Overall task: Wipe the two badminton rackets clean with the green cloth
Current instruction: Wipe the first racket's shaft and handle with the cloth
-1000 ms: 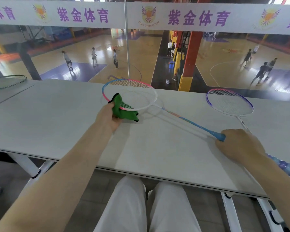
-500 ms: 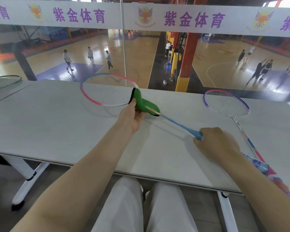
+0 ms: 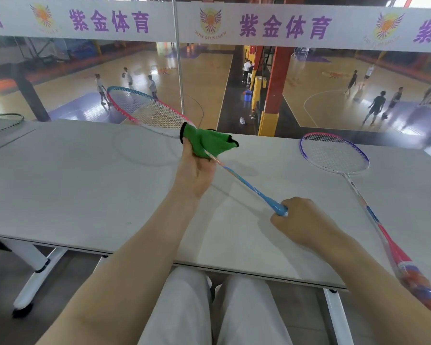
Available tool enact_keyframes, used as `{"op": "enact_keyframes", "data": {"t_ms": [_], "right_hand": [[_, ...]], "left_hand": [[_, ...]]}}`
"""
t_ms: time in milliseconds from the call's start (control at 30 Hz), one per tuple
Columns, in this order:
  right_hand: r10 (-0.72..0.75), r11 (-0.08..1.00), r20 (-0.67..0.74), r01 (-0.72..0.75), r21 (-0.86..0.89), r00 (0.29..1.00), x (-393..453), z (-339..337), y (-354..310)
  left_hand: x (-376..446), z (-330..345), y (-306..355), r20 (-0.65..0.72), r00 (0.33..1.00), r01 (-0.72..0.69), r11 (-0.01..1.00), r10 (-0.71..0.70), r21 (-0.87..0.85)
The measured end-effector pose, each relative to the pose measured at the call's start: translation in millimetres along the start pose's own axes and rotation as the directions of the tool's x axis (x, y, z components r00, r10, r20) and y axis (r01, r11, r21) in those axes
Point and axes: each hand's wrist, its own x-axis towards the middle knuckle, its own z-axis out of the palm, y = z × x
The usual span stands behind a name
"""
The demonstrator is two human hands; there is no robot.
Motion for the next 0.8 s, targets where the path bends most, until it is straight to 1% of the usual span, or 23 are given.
{"op": "enact_keyframes", "data": {"t_ms": [100,167,200,233,267,333,367,400,433,467,533,633,667,733,767,800], "right_hand": [[-0.007,0.998,0.057,0.003,0.058,0.998,3,-2,0],[-0.048,0.992,0.137,0.032,0.121,0.989,3,-8,-2],[-0.089,0.979,0.205,0.048,0.198,0.975,2,-11,-4],[-0.143,0.948,0.287,0.048,0.313,0.947,0,-13,-5],[-0.198,0.896,0.371,0.015,0.443,0.907,-1,-16,-5],[-0.287,0.760,0.503,-0.126,0.637,0.815,0,-20,-2],[-0.312,0.705,0.542,-0.193,0.683,0.780,2,-21,0],[-0.319,0.678,0.561,-0.229,0.699,0.764,4,-21,2],[-0.311,0.686,0.562,-0.228,0.691,0.766,5,-20,3],[-0.296,0.722,0.540,-0.185,0.666,0.788,6,-19,3],[-0.279,0.813,0.442,-0.036,0.581,0.853,5,-14,0],[-0.261,0.905,0.234,0.154,0.395,0.937,2,-5,-3],[-0.265,0.927,0.152,0.209,0.310,0.952,3,-2,-2],[-0.288,0.954,0.017,0.286,0.088,0.957,1,3,0],[-0.296,0.955,-0.016,0.297,0.029,0.955,0,6,0],[-0.286,0.957,-0.007,0.286,0.041,0.958,0,9,1]], "left_hand": [[5,-2,-1,0.006,1.000,-0.022,0.999,0.022,-0.032],[6,0,2,-0.001,0.999,-0.044,0.998,0.044,-0.043],[6,2,5,-0.005,0.999,-0.051,0.997,0.051,-0.051],[7,3,7,-0.013,0.998,-0.057,0.996,0.057,-0.064],[8,4,8,-0.038,0.997,-0.066,0.995,0.063,-0.071],[12,3,11,-0.098,0.993,-0.074,0.996,0.068,-0.057],[13,2,12,-0.117,0.991,-0.075,0.996,0.069,-0.044],[15,0,13,-0.129,0.989,-0.077,0.997,0.073,-0.026],[17,-1,13,-0.136,0.988,-0.076,0.997,0.074,-0.010],[18,-3,14,-0.146,0.986,-0.077,0.997,0.078,0.017],[20,-5,14,-0.169,0.982,-0.075,0.995,0.086,0.066],[25,-9,15,-0.224,0.967,-0.093,0.988,0.119,0.125],[26,-10,15,-0.242,0.963,-0.086,0.986,0.119,0.142],[29,-11,14,-0.282,0.953,-0.066,0.985,0.109,0.157],[29,-12,14,-0.296,0.950,-0.053,0.985,0.100,0.163],[30,-14,14,-0.312,0.945,-0.038,0.984,0.092,0.175]]}}
